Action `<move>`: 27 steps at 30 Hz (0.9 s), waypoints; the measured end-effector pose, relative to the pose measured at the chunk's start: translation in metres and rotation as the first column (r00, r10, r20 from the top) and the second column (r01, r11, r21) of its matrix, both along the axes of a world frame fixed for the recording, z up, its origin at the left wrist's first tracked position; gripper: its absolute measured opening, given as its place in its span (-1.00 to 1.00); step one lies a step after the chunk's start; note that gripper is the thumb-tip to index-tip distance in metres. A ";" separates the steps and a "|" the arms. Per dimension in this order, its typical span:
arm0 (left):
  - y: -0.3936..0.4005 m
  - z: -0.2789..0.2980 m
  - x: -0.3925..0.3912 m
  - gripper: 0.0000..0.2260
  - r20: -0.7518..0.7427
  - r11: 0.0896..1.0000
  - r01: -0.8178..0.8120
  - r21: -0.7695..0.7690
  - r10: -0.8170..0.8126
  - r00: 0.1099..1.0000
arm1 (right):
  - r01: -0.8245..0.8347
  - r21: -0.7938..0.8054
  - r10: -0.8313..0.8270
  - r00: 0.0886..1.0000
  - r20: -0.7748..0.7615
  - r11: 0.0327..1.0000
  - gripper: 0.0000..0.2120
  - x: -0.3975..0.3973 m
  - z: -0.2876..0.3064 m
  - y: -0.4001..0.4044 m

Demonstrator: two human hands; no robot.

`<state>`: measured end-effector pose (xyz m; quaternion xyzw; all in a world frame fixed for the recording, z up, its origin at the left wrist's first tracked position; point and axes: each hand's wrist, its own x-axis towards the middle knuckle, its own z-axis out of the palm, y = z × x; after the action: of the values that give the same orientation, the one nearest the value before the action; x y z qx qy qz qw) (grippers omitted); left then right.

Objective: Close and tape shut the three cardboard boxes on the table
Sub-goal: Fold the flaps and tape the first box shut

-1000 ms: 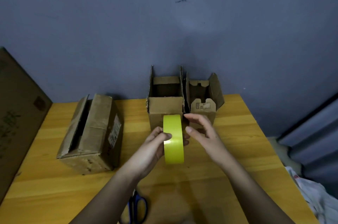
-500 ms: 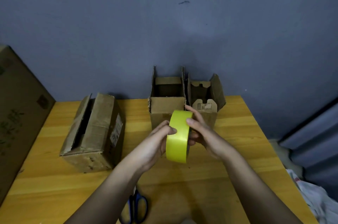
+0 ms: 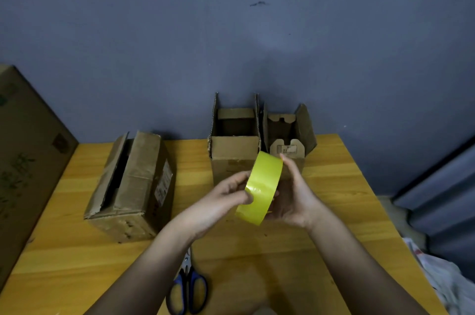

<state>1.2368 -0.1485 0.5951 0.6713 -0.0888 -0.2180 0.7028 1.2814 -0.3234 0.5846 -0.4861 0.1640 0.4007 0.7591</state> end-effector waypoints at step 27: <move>-0.009 -0.010 0.008 -0.75 -0.268 0.938 -0.310 -0.158 0.261 0.927 | 0.393 -0.585 0.621 0.043 0.783 0.710 -0.59 -0.004 0.005 -0.009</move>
<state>1.2450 -0.1574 0.5853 0.5723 0.0760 -0.1838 0.7956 1.2769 -0.3325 0.5901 -0.8719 -0.3153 -0.0755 0.3670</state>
